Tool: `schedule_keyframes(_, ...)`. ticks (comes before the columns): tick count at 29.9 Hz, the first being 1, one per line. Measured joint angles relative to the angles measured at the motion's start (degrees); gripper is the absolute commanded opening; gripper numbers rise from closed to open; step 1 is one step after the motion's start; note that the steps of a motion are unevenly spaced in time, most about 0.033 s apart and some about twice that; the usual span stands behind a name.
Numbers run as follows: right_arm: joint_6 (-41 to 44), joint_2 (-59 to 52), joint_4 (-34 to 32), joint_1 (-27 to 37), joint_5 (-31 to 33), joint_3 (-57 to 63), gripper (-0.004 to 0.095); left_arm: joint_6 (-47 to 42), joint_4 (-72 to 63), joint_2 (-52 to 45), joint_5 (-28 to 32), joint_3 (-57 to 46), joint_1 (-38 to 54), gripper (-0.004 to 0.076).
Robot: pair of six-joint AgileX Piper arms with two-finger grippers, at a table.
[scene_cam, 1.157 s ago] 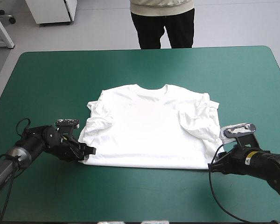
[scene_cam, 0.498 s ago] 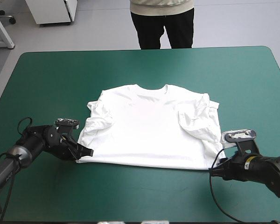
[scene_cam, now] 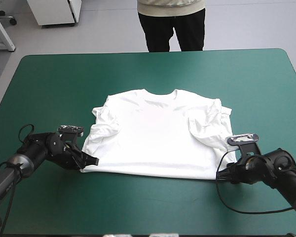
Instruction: Fold the cloth
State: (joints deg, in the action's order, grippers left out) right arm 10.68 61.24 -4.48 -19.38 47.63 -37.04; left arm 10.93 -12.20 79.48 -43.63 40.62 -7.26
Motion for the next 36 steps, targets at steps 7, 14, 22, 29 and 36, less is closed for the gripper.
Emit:
schedule_keyframes(7,0.1,3.9,-0.4,0.2,-3.5,0.4,0.0513,0.1,0.0,0.0,0.0,0.0,0.0,-0.0009)
schedule_keyframes(14,-6.2,7.7,4.8,7.7,-8.3,3.5,0.0331,0.6,0.0,0.0,0.0,0.0,0.0,-0.0009)
schedule_keyframes(22,-22.2,9.4,18.5,10.4,-9.0,3.5,-0.0013,0.6,-0.1,0.0,0.1,-0.1,0.0,-0.0009)
schedule_keyframes(29,-23.8,8.8,19.8,10.4,-8.2,3.5,-0.0013,0.6,-0.1,-1.0,0.5,-0.4,0.0,-0.0009)
schedule_keyframes(36,-22.6,2.4,19.8,10.4,0.7,4.6,-0.0013,0.6,-0.3,-5.5,-1.9,-2.2,0.0,-0.0009)
